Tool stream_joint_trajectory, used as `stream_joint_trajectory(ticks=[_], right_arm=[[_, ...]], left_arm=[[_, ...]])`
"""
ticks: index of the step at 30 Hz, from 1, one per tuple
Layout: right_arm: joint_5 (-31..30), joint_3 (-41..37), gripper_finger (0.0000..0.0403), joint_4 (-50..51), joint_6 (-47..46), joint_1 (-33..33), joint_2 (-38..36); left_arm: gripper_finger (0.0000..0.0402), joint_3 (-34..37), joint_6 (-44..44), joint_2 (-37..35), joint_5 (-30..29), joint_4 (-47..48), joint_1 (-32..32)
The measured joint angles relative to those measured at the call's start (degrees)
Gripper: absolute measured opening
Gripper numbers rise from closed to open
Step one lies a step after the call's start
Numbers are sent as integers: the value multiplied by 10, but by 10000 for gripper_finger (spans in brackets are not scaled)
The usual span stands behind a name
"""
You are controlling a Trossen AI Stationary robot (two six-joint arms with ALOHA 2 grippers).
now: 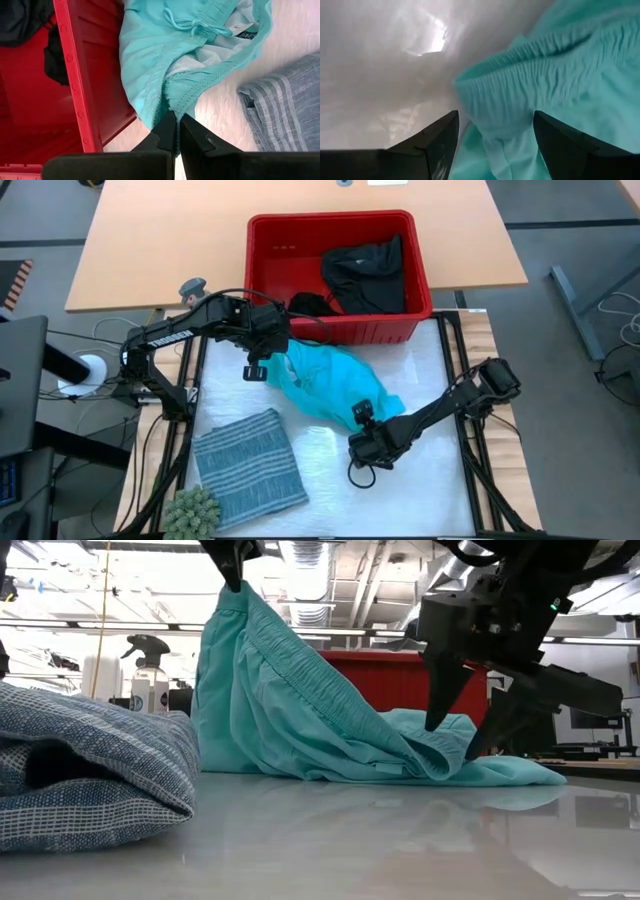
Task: Fold Laundry from Bin
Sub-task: Fold the light blue shorts from the red organizer bin
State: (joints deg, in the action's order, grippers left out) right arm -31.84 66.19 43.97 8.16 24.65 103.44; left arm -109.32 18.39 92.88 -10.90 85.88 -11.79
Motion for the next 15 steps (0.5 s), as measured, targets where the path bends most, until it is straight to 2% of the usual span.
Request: stream_joint_trajectory(ticks=[9, 12, 15], right_arm=[[-3, -57, 282, -135, 79, -15, 0], [-38, -75, 281, -141, 101, -20, 0], [-35, -89, 274, -145, 101, -31, 0]], left_arm=[[0, 0, -9, 0, 0, -3, 0], [0, 0, -9, 0, 0, -3, 0], [0, 0, -9, 0, 0, -4, 0]])
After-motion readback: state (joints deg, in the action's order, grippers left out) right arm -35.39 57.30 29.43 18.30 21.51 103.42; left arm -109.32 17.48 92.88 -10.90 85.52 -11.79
